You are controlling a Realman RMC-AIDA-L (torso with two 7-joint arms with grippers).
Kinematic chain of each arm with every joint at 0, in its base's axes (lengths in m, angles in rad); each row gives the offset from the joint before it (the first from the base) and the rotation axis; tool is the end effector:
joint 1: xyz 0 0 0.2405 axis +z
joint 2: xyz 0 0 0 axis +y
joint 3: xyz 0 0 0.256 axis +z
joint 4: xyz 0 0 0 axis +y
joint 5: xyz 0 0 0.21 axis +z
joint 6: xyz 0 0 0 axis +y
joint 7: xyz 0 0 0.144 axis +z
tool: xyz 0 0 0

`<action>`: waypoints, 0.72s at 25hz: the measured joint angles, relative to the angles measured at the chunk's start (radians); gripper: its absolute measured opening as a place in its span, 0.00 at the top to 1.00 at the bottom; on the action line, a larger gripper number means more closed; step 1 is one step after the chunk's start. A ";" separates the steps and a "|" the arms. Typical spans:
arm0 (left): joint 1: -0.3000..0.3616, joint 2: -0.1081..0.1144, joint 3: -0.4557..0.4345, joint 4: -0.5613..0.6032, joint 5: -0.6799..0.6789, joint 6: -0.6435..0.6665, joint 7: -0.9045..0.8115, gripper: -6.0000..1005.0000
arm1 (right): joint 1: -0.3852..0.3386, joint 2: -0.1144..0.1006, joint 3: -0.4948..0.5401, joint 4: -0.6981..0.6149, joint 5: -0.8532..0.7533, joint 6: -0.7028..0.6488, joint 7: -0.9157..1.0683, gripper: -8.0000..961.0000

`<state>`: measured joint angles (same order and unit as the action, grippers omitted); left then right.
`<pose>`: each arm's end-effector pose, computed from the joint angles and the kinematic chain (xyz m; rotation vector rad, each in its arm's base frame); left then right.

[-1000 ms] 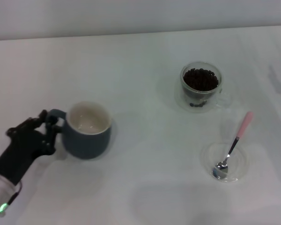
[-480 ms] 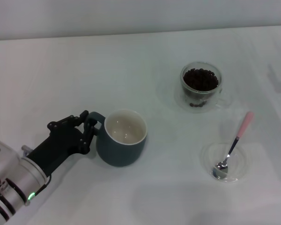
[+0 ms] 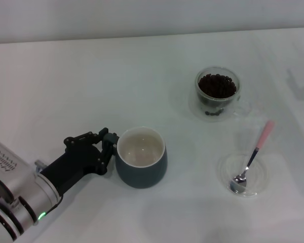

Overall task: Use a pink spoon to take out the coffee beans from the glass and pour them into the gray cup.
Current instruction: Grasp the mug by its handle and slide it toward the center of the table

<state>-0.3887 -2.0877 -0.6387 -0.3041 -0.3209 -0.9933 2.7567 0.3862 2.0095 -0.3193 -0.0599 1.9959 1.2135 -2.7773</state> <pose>-0.2827 0.2748 -0.1220 -2.3097 -0.5641 -0.6959 0.3889 0.3082 0.0490 -1.5299 0.5822 0.6134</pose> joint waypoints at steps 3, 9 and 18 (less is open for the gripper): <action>-0.002 0.000 0.010 0.000 0.012 0.003 0.006 0.81 | 0.000 0.000 -0.002 0.004 -0.003 0.000 -0.002 0.23; -0.003 0.000 0.005 0.000 0.015 0.001 0.007 0.80 | -0.003 0.000 -0.003 0.002 -0.004 0.000 0.000 0.23; 0.008 0.003 0.004 0.001 0.013 -0.006 0.033 0.69 | -0.006 0.000 -0.003 -0.002 -0.004 0.000 -0.001 0.23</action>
<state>-0.3811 -2.0847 -0.6347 -0.3026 -0.3075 -0.9991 2.7892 0.3799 2.0095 -0.3222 -0.0621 1.9921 1.2134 -2.7788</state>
